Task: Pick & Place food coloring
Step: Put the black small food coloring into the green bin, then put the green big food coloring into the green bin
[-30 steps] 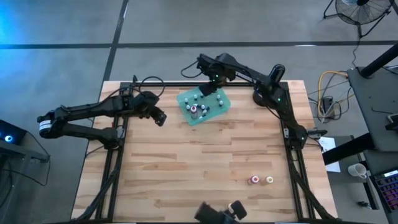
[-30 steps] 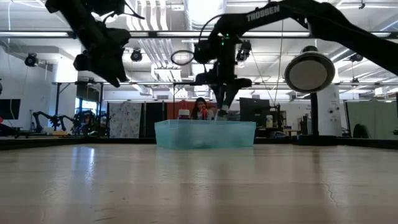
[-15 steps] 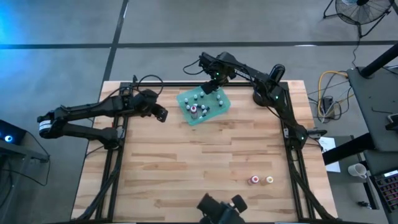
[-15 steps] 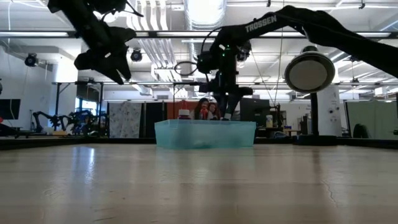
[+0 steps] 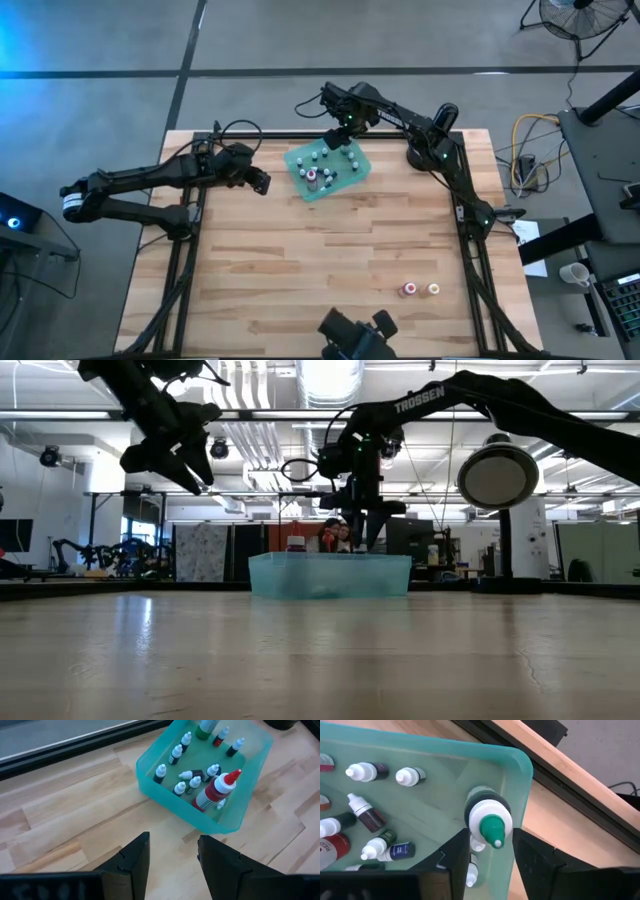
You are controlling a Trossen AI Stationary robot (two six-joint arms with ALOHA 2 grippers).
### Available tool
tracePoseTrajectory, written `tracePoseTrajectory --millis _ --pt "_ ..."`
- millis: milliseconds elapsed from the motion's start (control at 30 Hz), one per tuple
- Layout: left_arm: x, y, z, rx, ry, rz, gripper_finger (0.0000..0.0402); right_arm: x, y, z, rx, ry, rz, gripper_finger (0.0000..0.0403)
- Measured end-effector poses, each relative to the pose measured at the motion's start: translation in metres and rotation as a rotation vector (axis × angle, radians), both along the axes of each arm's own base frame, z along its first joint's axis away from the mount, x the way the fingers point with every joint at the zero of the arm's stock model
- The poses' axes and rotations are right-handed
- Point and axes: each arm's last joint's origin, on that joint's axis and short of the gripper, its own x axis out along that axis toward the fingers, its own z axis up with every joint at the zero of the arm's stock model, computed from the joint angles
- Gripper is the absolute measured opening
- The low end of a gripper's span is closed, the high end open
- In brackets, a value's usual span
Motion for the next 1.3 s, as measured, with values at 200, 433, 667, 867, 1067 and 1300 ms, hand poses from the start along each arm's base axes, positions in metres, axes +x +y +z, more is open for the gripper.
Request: tracePoseTrajectory --millis 200,433,667,867,1067,1300 --pt "0.000 0.000 0.000 0.000 0.001 -0.001 0.0140 0.000 0.000 0.000 -0.001 -0.002 0.001 0.0141" --pt "0.000 0.000 0.000 0.004 0.004 -0.007 0.0140 -0.001 0.001 0.008 -0.017 -0.009 0.003 0.0152" --pt "0.000 0.000 0.000 0.023 0.021 -0.030 0.0140 -0.014 0.016 0.049 0.010 -0.091 0.090 0.0175" --pt "0.000 0.001 0.001 0.063 0.034 -0.040 0.0140 -0.023 0.066 0.086 0.082 -0.075 0.360 0.0180" --pt "0.001 0.002 0.002 0.112 0.054 -0.056 0.0140 -0.034 0.131 0.126 0.020 -0.112 0.613 0.0180" --pt "0.002 0.006 0.004 0.176 0.065 -0.063 0.0140 -0.060 0.204 0.126 0.058 -0.041 0.761 0.0173"
